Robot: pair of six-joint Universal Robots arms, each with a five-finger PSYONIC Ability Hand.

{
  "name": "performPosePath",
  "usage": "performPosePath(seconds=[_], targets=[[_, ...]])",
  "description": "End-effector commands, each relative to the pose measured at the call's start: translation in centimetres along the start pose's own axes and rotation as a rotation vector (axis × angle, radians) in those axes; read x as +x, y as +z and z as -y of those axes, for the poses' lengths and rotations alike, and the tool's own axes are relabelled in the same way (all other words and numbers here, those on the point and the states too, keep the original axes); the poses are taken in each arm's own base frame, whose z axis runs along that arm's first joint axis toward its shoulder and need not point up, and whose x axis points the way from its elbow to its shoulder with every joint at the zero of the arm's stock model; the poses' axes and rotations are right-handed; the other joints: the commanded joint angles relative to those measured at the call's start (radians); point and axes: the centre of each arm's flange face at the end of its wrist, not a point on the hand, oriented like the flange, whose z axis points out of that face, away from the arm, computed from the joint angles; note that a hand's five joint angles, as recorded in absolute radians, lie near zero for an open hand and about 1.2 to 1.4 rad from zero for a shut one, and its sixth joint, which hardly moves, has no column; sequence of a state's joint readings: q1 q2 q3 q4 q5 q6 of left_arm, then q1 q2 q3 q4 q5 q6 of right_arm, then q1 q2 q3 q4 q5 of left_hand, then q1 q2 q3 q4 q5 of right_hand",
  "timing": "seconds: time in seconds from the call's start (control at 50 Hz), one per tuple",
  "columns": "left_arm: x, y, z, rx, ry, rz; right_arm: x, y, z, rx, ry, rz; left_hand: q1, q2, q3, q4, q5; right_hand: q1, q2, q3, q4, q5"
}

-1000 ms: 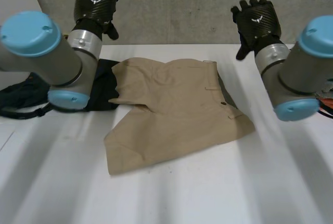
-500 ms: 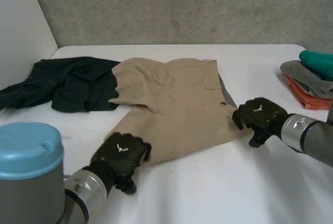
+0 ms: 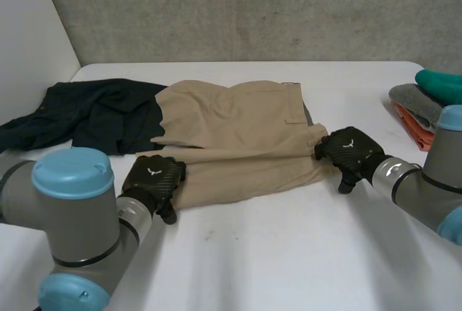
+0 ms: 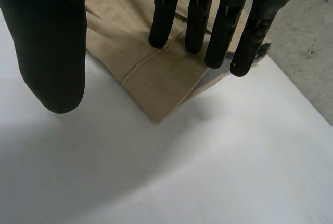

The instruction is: Fold the laundry.

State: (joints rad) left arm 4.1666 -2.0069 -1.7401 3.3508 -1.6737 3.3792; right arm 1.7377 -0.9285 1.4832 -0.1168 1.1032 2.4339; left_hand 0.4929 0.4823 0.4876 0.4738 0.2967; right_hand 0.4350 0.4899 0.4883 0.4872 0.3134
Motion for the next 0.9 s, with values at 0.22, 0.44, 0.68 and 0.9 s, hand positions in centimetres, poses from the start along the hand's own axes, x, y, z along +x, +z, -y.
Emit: performPosePath(seconds=[0.22,0.44,0.68,0.9], targets=[[-0.2,2.8,-0.1,0.089,0.103,0.039,-0.7,2.1,1.0,0.039,-0.005,-0.044,0.442,0.453,0.448,0.461,0.464,0.155,0.100,0.102,0.103,0.102],[-0.1,2.8,-0.4,0.081,0.141,0.031,-1.4,3.3,1.7,0.069,-0.024,-0.038,0.903,0.914,0.908,0.922,0.925,0.243,0.188,0.190,0.191,0.190],[-1.9,1.7,2.8,0.164,0.111,0.080,-1.2,5.2,1.4,0.117,-0.057,-0.106,0.903,0.914,0.909,0.922,0.925,0.674,0.619,0.621,0.622,0.621],[-2.4,0.4,4.3,0.195,0.091,0.090,-0.2,4.1,2.1,0.080,-0.049,-0.141,0.903,0.914,0.909,0.922,0.925,0.961,0.906,0.908,0.909,0.908]])
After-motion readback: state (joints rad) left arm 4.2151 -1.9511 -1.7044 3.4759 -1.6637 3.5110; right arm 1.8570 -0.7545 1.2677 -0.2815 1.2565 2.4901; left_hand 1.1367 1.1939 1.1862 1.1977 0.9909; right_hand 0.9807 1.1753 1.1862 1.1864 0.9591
